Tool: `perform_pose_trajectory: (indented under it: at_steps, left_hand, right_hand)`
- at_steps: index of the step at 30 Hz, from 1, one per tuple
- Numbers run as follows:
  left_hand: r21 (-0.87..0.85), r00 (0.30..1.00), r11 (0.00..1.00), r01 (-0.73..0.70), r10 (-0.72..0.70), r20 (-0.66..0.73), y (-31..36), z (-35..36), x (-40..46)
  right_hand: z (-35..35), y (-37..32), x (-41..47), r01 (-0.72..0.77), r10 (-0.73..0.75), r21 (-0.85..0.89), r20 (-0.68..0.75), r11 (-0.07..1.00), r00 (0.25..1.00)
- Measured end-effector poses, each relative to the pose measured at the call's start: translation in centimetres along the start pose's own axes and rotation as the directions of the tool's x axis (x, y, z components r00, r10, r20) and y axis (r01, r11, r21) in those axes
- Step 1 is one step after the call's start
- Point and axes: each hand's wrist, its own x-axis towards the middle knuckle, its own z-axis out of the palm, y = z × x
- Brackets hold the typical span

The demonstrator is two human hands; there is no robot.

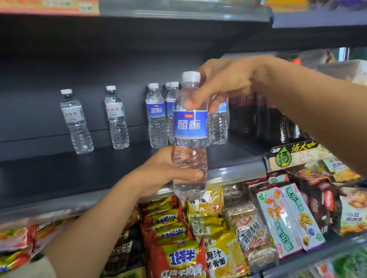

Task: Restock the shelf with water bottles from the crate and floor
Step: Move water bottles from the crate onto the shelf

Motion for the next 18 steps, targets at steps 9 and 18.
perform_pose_trajectory:
  at_steps: [9,18]
  left_hand:
    - [0.138,0.991,0.988,0.067,-0.050,-0.125,3.1,-3.9,4.4]
    - [0.180,0.957,0.956,0.231,-0.191,-0.218,-0.4,-6.8,9.3]
  right_hand:
    - [-2.9,-0.6,4.3,0.049,-0.058,-0.052,-0.195,0.997,0.979]
    - [-3.0,2.7,12.1,0.023,-0.038,-0.102,-0.143,0.995,0.989]
